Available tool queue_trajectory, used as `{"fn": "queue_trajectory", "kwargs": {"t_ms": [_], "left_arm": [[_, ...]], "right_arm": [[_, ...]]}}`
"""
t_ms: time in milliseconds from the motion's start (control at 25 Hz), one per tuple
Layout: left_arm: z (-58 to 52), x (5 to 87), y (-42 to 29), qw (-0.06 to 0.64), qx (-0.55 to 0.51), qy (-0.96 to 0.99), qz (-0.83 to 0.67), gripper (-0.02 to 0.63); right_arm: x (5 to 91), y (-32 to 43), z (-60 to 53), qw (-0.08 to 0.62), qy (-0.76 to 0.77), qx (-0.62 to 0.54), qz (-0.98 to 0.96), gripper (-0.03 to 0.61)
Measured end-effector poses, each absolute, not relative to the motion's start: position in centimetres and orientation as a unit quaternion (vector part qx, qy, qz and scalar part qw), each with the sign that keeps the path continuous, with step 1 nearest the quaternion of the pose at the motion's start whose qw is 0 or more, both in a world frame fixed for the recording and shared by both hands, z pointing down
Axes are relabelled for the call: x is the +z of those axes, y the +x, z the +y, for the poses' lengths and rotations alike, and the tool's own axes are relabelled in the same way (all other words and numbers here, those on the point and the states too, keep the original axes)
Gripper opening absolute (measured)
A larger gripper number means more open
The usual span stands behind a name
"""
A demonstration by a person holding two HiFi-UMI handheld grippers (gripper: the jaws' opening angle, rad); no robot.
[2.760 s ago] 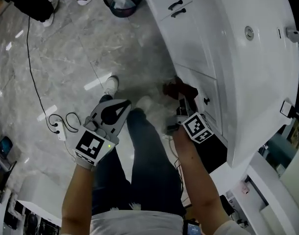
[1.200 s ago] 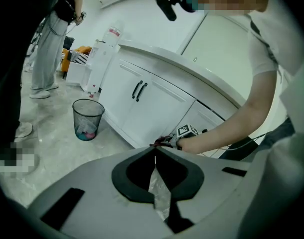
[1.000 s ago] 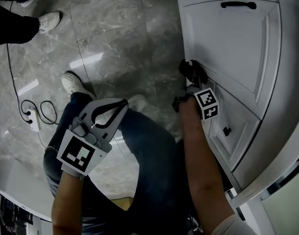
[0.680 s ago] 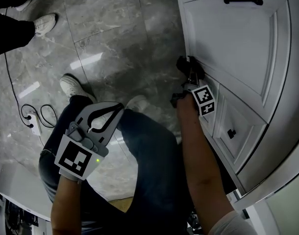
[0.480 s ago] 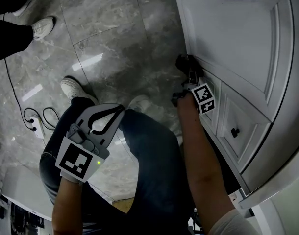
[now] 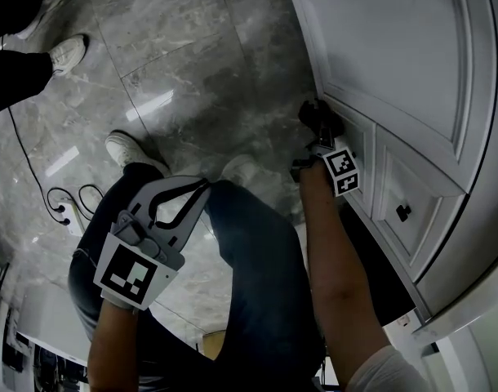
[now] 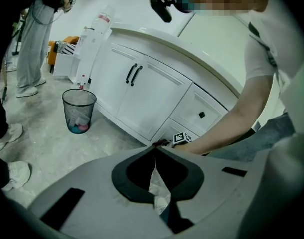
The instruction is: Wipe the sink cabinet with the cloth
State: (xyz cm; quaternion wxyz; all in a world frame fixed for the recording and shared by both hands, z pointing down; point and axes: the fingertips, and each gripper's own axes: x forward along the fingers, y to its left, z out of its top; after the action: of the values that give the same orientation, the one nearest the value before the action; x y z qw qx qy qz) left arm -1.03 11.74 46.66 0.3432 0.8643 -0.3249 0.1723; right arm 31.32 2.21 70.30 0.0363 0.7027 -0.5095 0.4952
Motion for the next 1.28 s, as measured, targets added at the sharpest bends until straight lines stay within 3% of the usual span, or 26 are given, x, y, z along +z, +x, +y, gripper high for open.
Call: {"fn": "queue_trajectory", "kwargs": {"t_ms": [200,520,1280], "left_arm": [[11.9,46.9,-0.6,0.358,0.177,0.859,-0.32,0.012],[9.1,45.7,2.5,0.299,0.169,0.897,-0.277,0.012],[11.1,43.9,7.2,0.267,0.182,0.933,-0.157,0.012]], "right_arm": [[70.3,33.2,4.8,0.046,0.705,0.497,-0.504,0.143],[70.2,36.1,8.5,0.042,0.722,0.491,-0.485,0.143],[66.4,41.8,16.0,0.084,0.758,0.456,-0.459,0.143]]}}
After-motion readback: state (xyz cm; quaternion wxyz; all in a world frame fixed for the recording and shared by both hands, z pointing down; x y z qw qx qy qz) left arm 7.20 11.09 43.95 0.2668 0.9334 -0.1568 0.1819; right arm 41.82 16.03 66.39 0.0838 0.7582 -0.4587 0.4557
